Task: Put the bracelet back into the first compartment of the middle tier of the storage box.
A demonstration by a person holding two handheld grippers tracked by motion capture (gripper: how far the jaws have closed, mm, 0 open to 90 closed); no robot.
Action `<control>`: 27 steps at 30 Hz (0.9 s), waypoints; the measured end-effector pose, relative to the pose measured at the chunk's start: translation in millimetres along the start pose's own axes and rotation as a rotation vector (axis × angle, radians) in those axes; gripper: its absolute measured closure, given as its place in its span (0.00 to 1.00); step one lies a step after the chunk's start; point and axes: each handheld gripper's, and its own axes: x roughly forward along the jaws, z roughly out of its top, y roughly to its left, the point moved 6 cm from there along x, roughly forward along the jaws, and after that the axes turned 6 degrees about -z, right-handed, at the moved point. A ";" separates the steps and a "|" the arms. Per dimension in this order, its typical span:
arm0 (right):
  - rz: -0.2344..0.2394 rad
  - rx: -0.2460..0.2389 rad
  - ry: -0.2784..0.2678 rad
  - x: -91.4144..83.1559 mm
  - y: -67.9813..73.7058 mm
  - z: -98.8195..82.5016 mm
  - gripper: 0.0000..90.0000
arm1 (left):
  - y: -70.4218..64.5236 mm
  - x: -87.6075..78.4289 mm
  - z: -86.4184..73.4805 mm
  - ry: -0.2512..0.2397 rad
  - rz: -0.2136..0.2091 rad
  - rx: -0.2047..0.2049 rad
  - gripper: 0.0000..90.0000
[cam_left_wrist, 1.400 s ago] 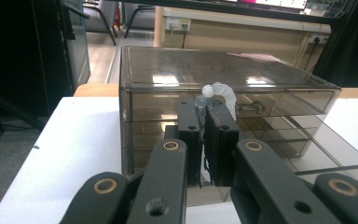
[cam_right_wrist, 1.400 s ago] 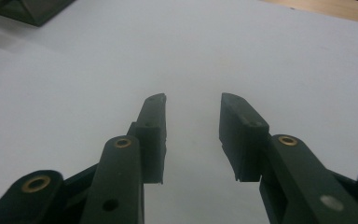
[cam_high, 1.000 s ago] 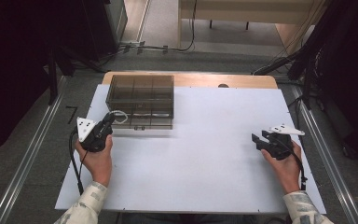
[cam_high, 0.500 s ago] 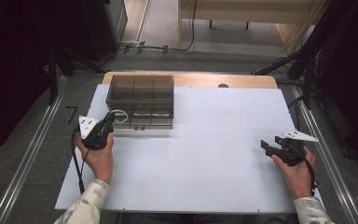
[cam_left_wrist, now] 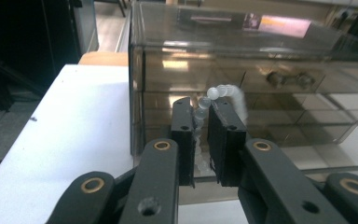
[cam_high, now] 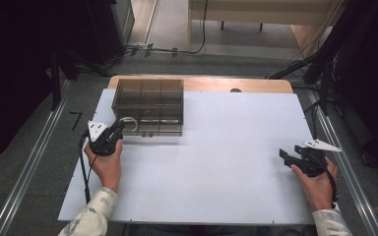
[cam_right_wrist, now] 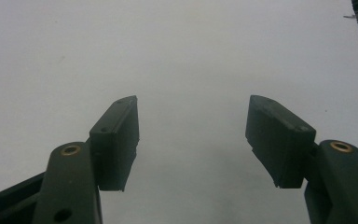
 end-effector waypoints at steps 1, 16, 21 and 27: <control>-0.001 0.000 0.000 0.1 0.0 0.0 0.37 | 0.1 0.0 -0.2 0.003 0.005 0.002 0.87; -0.011 0.007 -0.004 -0.7 -3.2 -0.1 0.37 | 3.0 -3.7 -0.8 0.024 0.050 -0.007 0.59; -0.013 0.011 -0.005 -1.2 -5.6 -1.0 0.37 | 5.6 -6.6 0.1 0.027 0.063 -0.029 0.49; -0.013 0.016 -0.005 -2.2 -5.8 -2.0 0.36 | 7.4 -11.3 -3.1 0.064 0.066 -0.032 0.34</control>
